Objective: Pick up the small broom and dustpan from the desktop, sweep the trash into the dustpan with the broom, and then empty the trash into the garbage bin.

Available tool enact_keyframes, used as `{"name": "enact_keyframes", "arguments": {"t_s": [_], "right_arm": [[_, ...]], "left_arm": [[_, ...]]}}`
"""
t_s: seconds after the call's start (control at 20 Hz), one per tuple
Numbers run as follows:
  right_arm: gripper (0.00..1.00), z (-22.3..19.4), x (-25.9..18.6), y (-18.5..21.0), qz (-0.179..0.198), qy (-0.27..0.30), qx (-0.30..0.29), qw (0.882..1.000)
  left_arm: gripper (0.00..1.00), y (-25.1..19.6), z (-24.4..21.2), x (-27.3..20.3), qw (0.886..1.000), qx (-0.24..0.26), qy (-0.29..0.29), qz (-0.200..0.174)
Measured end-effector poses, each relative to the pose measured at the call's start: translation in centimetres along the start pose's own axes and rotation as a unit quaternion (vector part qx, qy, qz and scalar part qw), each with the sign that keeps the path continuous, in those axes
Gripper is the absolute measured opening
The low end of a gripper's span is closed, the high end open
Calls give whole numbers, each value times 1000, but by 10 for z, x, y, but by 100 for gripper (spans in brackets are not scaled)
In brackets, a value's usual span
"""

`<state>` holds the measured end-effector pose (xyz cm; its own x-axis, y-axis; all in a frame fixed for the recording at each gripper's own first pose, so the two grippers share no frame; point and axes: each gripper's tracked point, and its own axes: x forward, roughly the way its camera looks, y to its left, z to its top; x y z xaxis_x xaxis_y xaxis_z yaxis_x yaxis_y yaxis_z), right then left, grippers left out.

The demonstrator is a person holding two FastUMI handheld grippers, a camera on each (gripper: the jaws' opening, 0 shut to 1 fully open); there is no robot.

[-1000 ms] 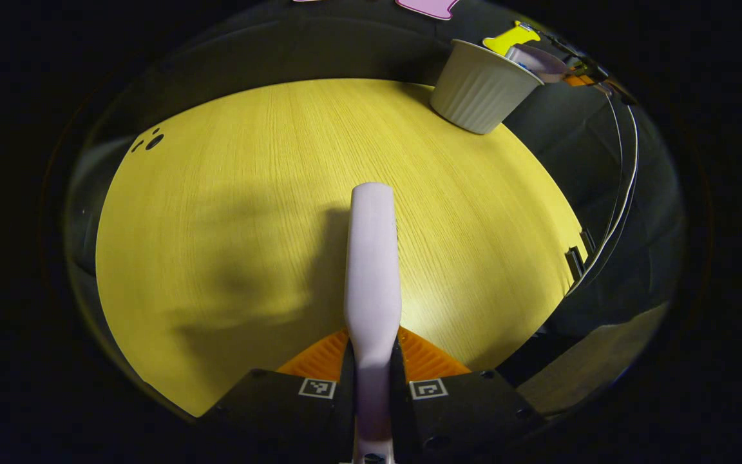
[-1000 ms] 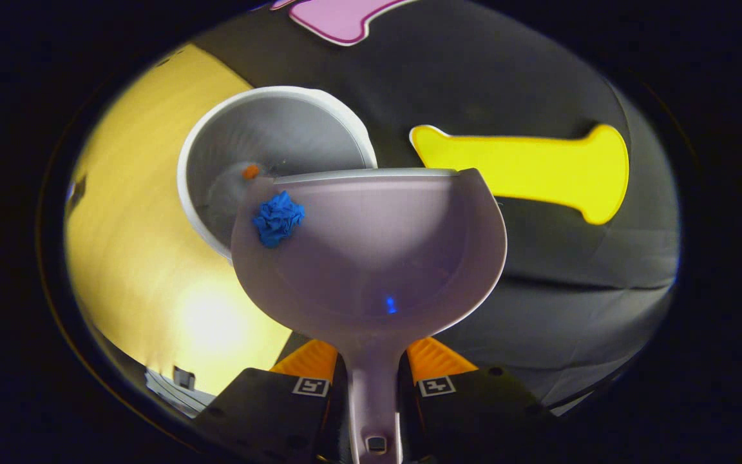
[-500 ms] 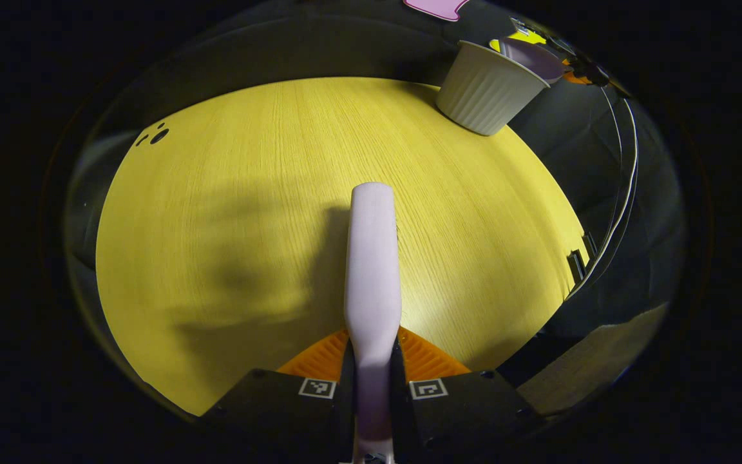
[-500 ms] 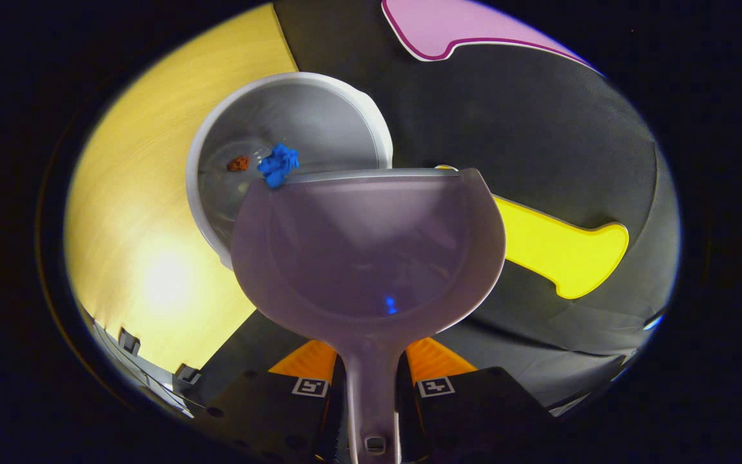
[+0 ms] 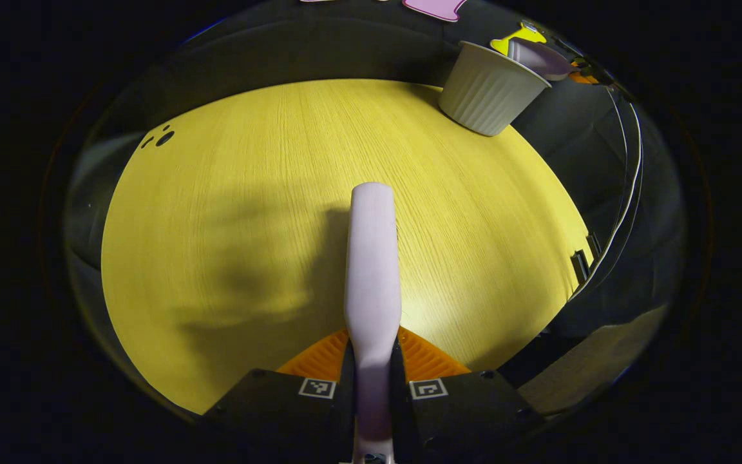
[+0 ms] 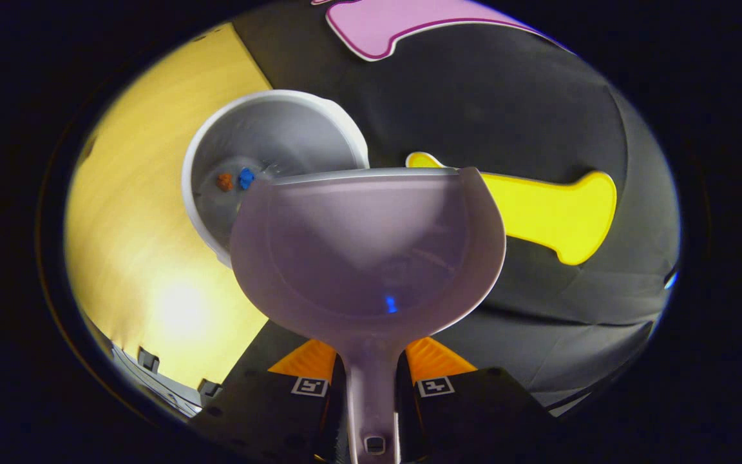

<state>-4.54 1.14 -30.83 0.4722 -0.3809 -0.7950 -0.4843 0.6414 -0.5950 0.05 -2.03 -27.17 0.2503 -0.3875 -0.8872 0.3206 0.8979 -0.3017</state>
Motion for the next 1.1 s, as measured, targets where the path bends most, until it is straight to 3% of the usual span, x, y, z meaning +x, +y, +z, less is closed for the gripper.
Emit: {"name": "enact_keyframes", "arguments": {"t_s": [0.25, 0.5, 0.75, 0.9, 1.1], "right_arm": [[36, -17, -38, 19, 55, -51, 101, 992], [33, -24, -88, 71, 164, -106, 200, 960], [34, -30, -132, 136, 218, -145, 211, 942], [35, -32, -151, 192, 268, -149, 218, 927], [34, -40, -157, 272, 317, -142, 201, 916]], "left_arm": [[27, 7, 1, -4, 1000, 0, -2, 14], [27, 19, 3, -8, 999, 9, -3, 41], [27, 28, 6, -11, 998, 18, -5, 65], [27, 36, 2, -10, 996, 27, -1, 83], [27, 40, 2, -7, 995, 35, -4, 96]]}}
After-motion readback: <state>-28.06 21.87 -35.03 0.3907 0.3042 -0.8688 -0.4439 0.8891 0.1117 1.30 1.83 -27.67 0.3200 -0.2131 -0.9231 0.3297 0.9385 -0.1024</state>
